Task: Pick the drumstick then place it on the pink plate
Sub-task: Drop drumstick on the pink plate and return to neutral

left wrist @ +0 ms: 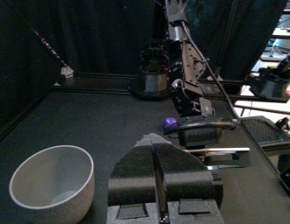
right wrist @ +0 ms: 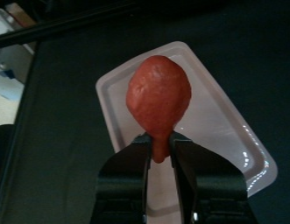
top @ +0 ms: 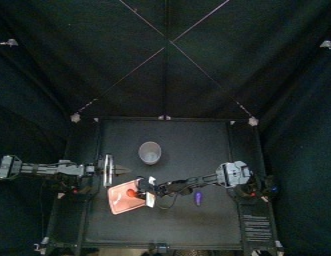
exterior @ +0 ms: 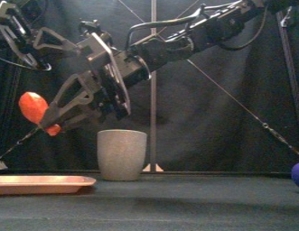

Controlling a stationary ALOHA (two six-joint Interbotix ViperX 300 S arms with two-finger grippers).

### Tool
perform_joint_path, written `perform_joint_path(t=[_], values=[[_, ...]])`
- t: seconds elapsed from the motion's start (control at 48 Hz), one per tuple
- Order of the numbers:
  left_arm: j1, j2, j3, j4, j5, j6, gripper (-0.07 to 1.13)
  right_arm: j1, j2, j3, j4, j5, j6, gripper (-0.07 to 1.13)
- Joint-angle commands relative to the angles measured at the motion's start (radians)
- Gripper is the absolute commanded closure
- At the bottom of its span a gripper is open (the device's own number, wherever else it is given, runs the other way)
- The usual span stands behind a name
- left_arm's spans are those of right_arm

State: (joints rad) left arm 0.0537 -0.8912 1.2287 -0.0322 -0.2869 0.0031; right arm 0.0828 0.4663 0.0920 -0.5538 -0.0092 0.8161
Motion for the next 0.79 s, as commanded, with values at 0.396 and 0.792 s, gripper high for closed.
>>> perform_joint_path(t=[0.396,0.792], values=[[0.002,-0.002,0.008,0.002,-0.009,0.000,0.98,0.003,0.020,-0.112,-0.006,0.107,-0.002,0.21],[0.003,-0.002,0.011,0.000,-0.011,0.000,0.98,0.003,-0.141,0.048,-0.029,0.124,0.002,0.21]])
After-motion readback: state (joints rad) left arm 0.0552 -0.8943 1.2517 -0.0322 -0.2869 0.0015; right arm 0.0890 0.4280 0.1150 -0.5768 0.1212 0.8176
